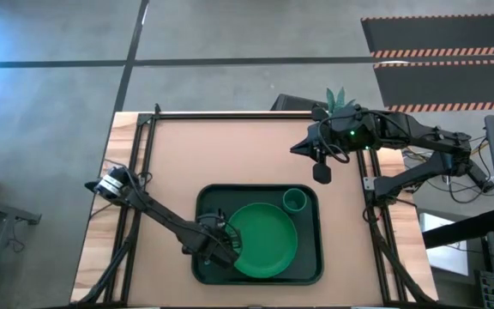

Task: Pick and place plate/cup/fork/spoon on tray
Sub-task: Put the blue spoon on the green tray to the right of the blue fork

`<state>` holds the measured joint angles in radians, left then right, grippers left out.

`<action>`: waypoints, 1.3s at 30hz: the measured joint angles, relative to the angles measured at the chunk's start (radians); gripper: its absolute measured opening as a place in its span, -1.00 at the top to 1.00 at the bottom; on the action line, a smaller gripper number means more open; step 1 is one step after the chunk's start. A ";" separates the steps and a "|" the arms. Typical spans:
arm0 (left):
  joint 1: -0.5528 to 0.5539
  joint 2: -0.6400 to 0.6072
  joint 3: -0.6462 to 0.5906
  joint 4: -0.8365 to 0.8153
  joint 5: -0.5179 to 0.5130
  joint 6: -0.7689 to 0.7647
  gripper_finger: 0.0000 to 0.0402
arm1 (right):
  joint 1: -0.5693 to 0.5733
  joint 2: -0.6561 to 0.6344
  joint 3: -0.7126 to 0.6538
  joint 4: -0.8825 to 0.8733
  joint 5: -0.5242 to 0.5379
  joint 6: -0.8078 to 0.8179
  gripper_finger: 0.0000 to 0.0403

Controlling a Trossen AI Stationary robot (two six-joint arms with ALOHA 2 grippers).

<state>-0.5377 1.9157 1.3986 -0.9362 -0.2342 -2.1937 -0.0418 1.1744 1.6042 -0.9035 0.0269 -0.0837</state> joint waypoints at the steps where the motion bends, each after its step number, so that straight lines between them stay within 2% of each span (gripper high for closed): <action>1: 0.000 0.002 0.000 0.005 0.007 0.000 1.00 | 0.000 0.000 0.000 0.000 0.000 0.008 0.96; 8: 0.000 0.038 -0.002 0.037 0.027 -0.001 1.00 | 0.000 0.000 0.000 0.000 0.000 0.013 0.96; 14: 0.000 0.072 -0.011 0.081 0.089 0.000 1.00 | 0.000 0.000 0.000 -0.001 -0.001 0.013 0.96; 23: -0.001 0.072 -0.026 0.081 0.085 0.001 1.00 | 0.000 0.000 0.000 -0.005 -0.001 0.013 0.96; 33: 0.006 0.070 -0.045 0.091 0.073 0.005 0.79 | 0.000 0.000 0.000 -0.005 -0.002 0.013 0.96; 39: 0.008 0.058 -0.050 0.065 0.006 0.052 0.70 | 0.000 0.000 0.000 -0.004 -0.001 0.013 0.96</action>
<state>-0.5293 1.9740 1.3489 -0.8713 -0.2281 -2.1416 -0.0418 1.1744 1.6040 -0.9077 0.0255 -0.0708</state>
